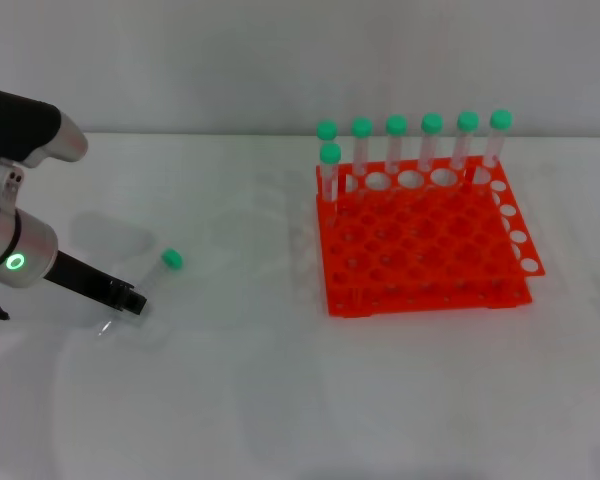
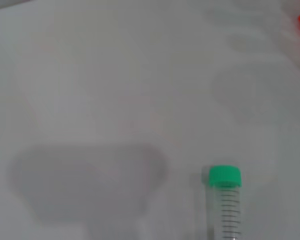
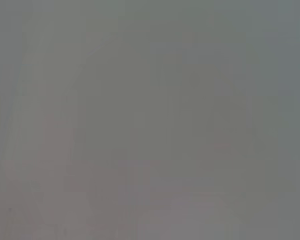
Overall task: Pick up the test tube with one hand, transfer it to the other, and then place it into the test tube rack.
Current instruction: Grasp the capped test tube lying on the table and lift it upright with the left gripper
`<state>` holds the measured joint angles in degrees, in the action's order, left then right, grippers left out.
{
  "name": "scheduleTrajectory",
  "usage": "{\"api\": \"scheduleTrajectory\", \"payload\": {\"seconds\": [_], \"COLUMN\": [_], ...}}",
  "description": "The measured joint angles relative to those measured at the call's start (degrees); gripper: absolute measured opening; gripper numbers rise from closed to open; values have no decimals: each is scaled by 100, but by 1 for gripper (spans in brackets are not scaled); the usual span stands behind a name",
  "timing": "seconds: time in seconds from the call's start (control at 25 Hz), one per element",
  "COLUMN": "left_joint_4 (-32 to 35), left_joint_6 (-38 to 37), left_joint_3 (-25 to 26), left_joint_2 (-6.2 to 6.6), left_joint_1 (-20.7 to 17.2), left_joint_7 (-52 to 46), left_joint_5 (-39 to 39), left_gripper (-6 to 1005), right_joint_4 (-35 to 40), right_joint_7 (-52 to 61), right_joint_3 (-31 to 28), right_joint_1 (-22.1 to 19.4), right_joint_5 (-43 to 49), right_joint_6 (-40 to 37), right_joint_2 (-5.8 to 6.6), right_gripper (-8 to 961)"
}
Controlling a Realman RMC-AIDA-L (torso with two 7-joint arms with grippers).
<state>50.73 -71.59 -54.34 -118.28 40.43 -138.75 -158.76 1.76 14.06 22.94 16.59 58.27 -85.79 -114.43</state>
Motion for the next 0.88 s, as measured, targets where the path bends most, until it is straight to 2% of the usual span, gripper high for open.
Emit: {"api": "scheduleTrajectory", "payload": {"seconds": [0.2, 0.4, 0.48, 0.64, 0.76, 0.84, 0.88], "left_joint_4": [-272, -181, -52, 339, 596, 909, 942], "left_joint_6": [143, 143, 143, 140, 139, 171, 184], "left_joint_3": [-14, 0, 2, 2, -5, -16, -16], "left_joint_2": [32, 17, 15, -42, -63, -71, -71], "left_joint_1": [130, 156, 136, 15, -118, -404, -455], "left_joint_7": [-30, -65, -106, -105, 11, 548, 677], "left_joint_5": [-114, -156, -155, -63, 265, 1275, 1467], "left_gripper": [384, 355, 194, 194, 193, 193, 193], "right_joint_4": [3, -1, -1, -1, 9, 58, 110], "right_joint_7": [0, 5, 12, 31, 88, 272, 416], "right_joint_3": [0, 0, 0, 28, 116, 275, 386], "right_joint_1": [14, 27, 30, 42, 72, 87, 87], "right_joint_5": [0, 0, 0, 12, 54, 66, 68], "right_joint_6": [42, 57, 57, 57, 57, 52, 40], "right_joint_2": [0, -7, -8, -10, -9, -9, -7], "right_gripper": [849, 849, 849, 849, 850, 850, 850]}}
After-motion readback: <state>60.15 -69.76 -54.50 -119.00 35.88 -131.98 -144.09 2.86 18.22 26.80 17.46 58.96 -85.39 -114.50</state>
